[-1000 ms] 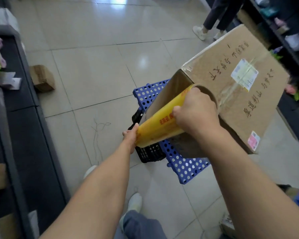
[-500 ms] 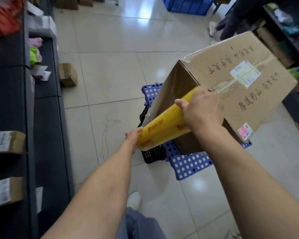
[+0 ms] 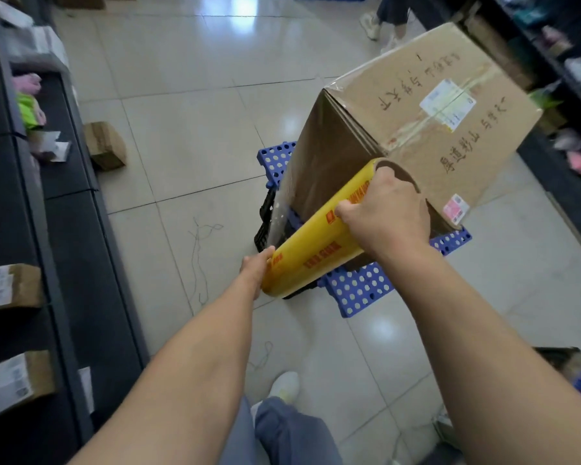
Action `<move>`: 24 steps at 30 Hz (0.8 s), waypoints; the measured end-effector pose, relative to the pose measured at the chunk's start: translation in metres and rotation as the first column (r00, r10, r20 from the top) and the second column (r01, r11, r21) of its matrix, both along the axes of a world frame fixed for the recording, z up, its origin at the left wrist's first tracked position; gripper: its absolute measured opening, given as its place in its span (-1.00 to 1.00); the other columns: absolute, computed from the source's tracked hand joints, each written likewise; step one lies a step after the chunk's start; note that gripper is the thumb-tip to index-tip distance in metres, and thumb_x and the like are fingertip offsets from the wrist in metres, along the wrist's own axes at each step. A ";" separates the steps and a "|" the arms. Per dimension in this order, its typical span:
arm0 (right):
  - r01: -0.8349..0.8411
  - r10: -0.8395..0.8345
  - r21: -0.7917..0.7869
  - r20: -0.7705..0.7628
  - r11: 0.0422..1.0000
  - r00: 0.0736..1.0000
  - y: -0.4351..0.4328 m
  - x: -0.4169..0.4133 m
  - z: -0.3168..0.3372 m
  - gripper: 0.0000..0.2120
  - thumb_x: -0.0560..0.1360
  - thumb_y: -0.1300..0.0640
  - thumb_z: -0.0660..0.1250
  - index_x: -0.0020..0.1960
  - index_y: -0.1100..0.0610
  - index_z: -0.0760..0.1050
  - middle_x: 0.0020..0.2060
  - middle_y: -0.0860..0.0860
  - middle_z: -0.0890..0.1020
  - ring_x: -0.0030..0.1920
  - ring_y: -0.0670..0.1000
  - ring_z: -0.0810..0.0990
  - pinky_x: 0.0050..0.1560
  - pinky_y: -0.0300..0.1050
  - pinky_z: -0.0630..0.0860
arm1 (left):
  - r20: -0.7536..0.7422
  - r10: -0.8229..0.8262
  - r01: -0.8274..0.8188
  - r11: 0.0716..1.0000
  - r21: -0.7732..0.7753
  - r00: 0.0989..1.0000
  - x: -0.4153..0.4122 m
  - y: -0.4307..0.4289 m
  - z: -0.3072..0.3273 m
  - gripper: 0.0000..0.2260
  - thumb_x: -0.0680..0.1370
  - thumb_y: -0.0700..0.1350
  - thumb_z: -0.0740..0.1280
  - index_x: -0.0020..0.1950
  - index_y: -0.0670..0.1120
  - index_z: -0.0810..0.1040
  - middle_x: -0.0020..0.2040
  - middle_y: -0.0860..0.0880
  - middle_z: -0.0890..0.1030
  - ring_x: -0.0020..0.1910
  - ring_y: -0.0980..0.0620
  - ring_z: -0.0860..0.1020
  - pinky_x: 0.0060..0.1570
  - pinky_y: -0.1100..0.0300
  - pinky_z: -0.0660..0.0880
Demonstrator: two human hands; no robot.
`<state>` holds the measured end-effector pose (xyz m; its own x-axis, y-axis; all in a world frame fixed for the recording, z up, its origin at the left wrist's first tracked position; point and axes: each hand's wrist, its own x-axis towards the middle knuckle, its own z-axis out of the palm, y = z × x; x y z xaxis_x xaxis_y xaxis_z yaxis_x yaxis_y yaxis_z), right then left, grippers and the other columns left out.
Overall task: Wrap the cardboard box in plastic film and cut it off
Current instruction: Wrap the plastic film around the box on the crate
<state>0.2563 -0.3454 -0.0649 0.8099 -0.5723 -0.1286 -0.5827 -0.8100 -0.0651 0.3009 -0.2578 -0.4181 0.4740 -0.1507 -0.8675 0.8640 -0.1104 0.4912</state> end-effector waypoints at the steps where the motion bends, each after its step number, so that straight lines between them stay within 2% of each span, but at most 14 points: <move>1: 0.001 -0.001 0.010 -0.011 1.000 1.000 -0.002 -0.004 0.000 -0.60 0.50 -0.04 0.29 0.18 0.22 0.36 0.11 0.19 0.57 0.13 0.25 0.52 0.09 0.03 0.41 | -0.036 -0.006 0.006 1.000 -0.001 0.999 -0.004 0.001 0.013 -0.22 0.16 0.36 0.37 0.27 -0.02 0.43 0.18 -0.11 0.54 0.11 -0.16 0.51 0.17 -0.11 0.45; 3: 0.014 -0.014 0.020 -0.012 1.000 1.000 -0.007 -0.011 0.000 -0.60 0.52 -0.02 0.29 0.21 0.23 0.35 0.14 0.20 0.55 0.15 0.26 0.51 0.12 0.06 0.40 | -0.035 0.009 -0.011 0.999 -0.036 0.999 -0.015 0.007 0.072 -0.48 0.38 0.26 0.29 0.18 -0.06 0.43 0.06 -0.13 0.52 0.01 -0.11 0.48 0.05 0.03 0.43; 5: 0.050 -0.050 0.016 0.019 0.999 0.999 -0.012 -0.017 0.000 -0.54 0.52 -0.09 0.30 0.22 0.24 0.37 0.15 0.22 0.55 0.16 0.27 0.51 0.11 0.08 0.41 | -0.035 0.044 -0.045 0.998 -0.043 0.998 -0.025 0.007 0.089 -0.76 0.50 0.10 0.25 0.00 -0.06 0.45 -0.06 -0.12 0.49 -0.07 -0.08 0.46 -0.03 0.09 0.44; 6: 0.070 -0.070 0.014 0.032 0.997 0.997 -0.012 -0.020 0.000 -0.51 0.51 -0.13 0.30 0.20 0.25 0.38 0.14 0.23 0.56 0.16 0.27 0.51 0.09 0.08 0.42 | -0.043 0.019 -0.021 0.999 -0.039 0.999 -0.031 0.007 0.092 -0.76 0.48 0.10 0.28 -0.02 -0.06 0.47 -0.03 -0.13 0.51 -0.05 -0.09 0.48 0.03 0.07 0.49; 7: 0.085 -0.085 0.011 0.034 0.996 0.996 -0.013 -0.025 0.000 -0.48 0.50 -0.18 0.30 0.18 0.25 0.40 0.12 0.23 0.57 0.15 0.26 0.52 0.07 0.07 0.43 | -0.025 0.004 -0.005 0.999 -0.042 1.000 -0.037 0.005 0.090 -0.65 0.43 0.15 0.32 0.04 -0.08 0.47 0.07 -0.13 0.53 0.03 -0.12 0.50 0.11 -0.01 0.49; 9: 0.083 -0.083 0.013 0.015 0.996 0.996 -0.014 -0.037 -0.002 -0.43 0.47 -0.25 0.29 0.16 0.25 0.42 0.10 0.22 0.58 0.14 0.26 0.53 0.05 0.05 0.43 | 0.003 -0.005 0.005 1.000 -0.006 1.000 -0.050 0.001 0.078 -0.35 0.36 0.26 0.37 0.28 -0.11 0.32 0.19 -0.05 0.42 0.19 -0.17 0.46 0.23 -0.14 0.44; 11: 0.045 -0.045 0.047 0.001 0.998 0.999 -0.017 -0.052 -0.004 -0.48 0.47 -0.20 0.30 0.14 0.24 0.41 0.10 0.22 0.58 0.13 0.26 0.53 0.05 0.03 0.43 | -0.001 0.014 -0.014 1.000 0.010 1.000 -0.061 -0.004 0.060 -0.26 0.36 0.32 0.35 0.38 -0.03 0.21 0.19 -0.05 0.36 0.25 -0.19 0.43 0.25 -0.17 0.41; 13: 0.009 -0.008 0.063 -0.014 0.998 1.000 -0.025 -0.065 -0.004 -0.58 0.48 -0.05 0.30 0.16 0.24 0.39 0.10 0.22 0.57 0.13 0.26 0.52 0.06 0.02 0.42 | -0.025 0.023 -0.023 1.000 -0.014 0.999 -0.074 -0.010 0.080 -0.36 0.39 0.33 0.28 0.30 -0.03 0.28 0.24 -0.10 0.44 0.18 -0.16 0.47 0.19 -0.11 0.45; 15: -0.012 0.013 0.051 -0.010 0.999 1.000 -0.035 -0.075 -0.001 -0.62 0.50 0.02 0.29 0.18 0.26 0.38 0.12 0.24 0.56 0.14 0.27 0.51 0.08 0.03 0.42 | -0.048 0.040 -0.043 0.997 -0.063 0.998 -0.085 -0.015 0.090 -0.58 0.50 0.18 0.21 0.25 -0.03 0.34 0.24 -0.14 0.44 0.14 -0.11 0.45 0.12 -0.01 0.42; 16: -0.020 0.020 0.040 0.000 0.999 1.000 -0.040 -0.078 0.000 -0.60 0.51 0.00 0.30 0.19 0.27 0.39 0.13 0.24 0.56 0.15 0.28 0.51 0.08 0.03 0.42 | -0.059 0.052 -0.056 0.996 -0.062 0.997 -0.090 -0.018 0.092 -0.65 0.53 0.12 0.21 0.23 -0.02 0.32 0.26 -0.14 0.41 0.16 -0.12 0.41 0.12 -0.02 0.39; 18: -0.027 0.026 0.015 0.020 1.000 0.999 -0.048 -0.084 0.003 -0.53 0.51 -0.11 0.31 0.17 0.27 0.41 0.13 0.23 0.57 0.15 0.27 0.52 0.06 0.04 0.42 | -0.053 0.049 -0.051 0.998 -0.032 0.997 -0.101 -0.026 0.090 -0.59 0.54 0.15 0.25 0.27 -0.01 0.24 0.36 -0.14 0.32 0.28 -0.18 0.35 0.21 -0.10 0.34; 20: -0.024 0.024 0.007 0.040 1.000 0.999 -0.053 -0.091 0.003 -0.46 0.47 -0.23 0.30 0.13 0.25 0.44 0.09 0.21 0.59 0.11 0.26 0.54 0.00 0.03 0.43 | -0.008 0.013 -0.012 0.999 0.036 1.000 -0.110 -0.031 0.094 -0.38 0.51 0.25 0.26 0.41 -0.06 0.15 0.41 -0.14 0.28 0.36 -0.22 0.31 0.27 -0.13 0.32; 22: -0.036 0.035 0.032 0.041 0.999 0.999 -0.057 -0.100 0.001 -0.48 0.45 -0.24 0.31 0.09 0.22 0.45 0.05 0.19 0.60 0.08 0.24 0.55 -0.01 0.04 0.44 | -0.025 0.012 -0.011 0.999 0.041 1.000 -0.119 -0.035 0.094 -0.39 0.51 0.28 0.22 0.40 -0.06 0.19 0.36 -0.15 0.34 0.31 -0.20 0.36 0.25 -0.10 0.34; 24: -0.054 0.052 0.049 0.030 0.997 0.998 -0.063 -0.110 -0.001 -0.59 0.47 -0.12 0.33 0.09 0.20 0.43 0.04 0.17 0.59 0.07 0.23 0.56 0.01 0.05 0.46 | -0.043 0.032 -0.032 0.999 -0.004 0.999 -0.127 -0.039 0.096 -0.66 0.57 0.17 0.18 0.19 -0.05 0.34 0.10 -0.12 0.43 0.06 -0.11 0.42 0.02 0.03 0.38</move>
